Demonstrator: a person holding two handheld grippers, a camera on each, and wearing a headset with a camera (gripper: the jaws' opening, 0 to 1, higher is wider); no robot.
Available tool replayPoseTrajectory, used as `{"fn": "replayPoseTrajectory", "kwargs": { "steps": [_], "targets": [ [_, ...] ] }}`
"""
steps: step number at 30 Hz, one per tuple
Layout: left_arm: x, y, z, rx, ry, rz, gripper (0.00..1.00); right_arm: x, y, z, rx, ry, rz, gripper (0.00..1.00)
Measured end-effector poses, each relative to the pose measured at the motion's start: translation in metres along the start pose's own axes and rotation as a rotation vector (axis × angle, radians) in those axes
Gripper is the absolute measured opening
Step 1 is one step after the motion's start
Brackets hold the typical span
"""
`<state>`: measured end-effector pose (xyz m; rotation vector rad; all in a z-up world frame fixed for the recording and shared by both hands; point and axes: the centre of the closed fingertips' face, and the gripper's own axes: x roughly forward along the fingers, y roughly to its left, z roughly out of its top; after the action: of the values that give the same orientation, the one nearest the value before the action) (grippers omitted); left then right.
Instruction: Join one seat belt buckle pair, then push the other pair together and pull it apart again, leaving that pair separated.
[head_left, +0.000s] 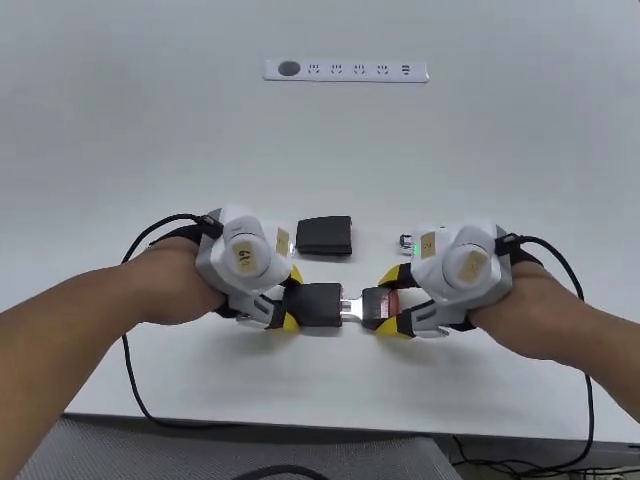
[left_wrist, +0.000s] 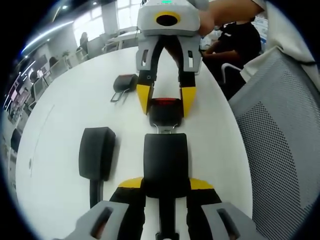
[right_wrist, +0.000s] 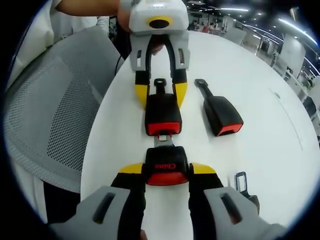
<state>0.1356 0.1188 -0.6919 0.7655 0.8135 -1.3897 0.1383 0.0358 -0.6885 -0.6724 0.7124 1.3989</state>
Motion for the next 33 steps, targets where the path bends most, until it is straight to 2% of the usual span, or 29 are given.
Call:
{"fn": "replayPoseTrajectory", "kwargs": {
  "steps": [28, 33],
  "targets": [
    [-0.001, 0.0, -0.001, -0.003, -0.003, 0.001, 0.3, 0.006, 0.0, 0.007, -0.019, -0.01, -0.006, 0.3],
    [-0.001, -0.001, -0.001, -0.003, -0.001, -0.001, 0.3, 0.011, -0.002, 0.013, -0.029, -0.014, -0.005, 0.3]
  ]
}}
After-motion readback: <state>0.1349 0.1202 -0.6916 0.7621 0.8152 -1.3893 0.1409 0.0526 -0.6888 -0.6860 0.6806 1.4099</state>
